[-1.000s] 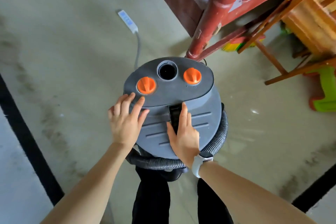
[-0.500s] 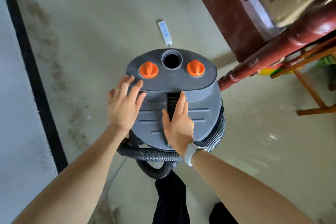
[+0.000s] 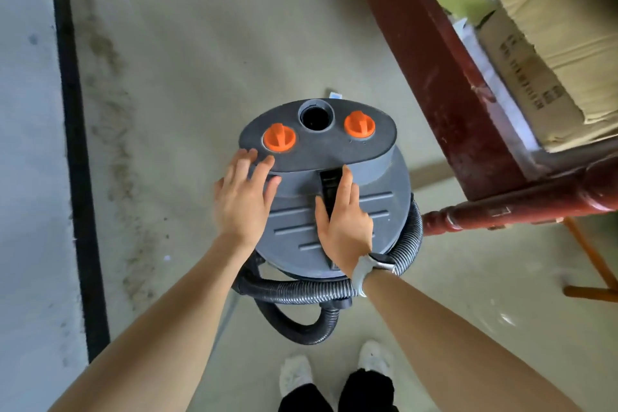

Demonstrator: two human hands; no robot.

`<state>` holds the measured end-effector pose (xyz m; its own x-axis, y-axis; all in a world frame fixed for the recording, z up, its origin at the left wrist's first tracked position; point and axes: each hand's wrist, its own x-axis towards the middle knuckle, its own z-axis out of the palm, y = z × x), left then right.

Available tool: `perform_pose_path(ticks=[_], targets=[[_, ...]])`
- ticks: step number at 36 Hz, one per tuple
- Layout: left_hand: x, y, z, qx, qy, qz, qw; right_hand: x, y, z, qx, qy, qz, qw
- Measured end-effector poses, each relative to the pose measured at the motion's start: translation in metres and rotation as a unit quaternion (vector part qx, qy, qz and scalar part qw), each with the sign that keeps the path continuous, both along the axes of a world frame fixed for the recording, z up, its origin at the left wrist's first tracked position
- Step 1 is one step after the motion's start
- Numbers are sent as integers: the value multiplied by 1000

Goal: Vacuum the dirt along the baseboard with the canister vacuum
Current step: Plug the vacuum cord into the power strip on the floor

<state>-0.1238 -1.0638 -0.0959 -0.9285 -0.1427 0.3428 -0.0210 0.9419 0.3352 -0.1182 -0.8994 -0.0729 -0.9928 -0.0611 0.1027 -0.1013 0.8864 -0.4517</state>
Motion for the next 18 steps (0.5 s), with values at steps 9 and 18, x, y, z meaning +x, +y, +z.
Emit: perform_pose_path(ticks=[9, 18], targets=[[-59, -9, 4, 4, -1, 15, 1000, -76, 9, -7, 42, 43, 51, 997], [-117, -18, 11, 5, 8, 55, 998, -149, -8, -6, 37, 57, 80, 994]])
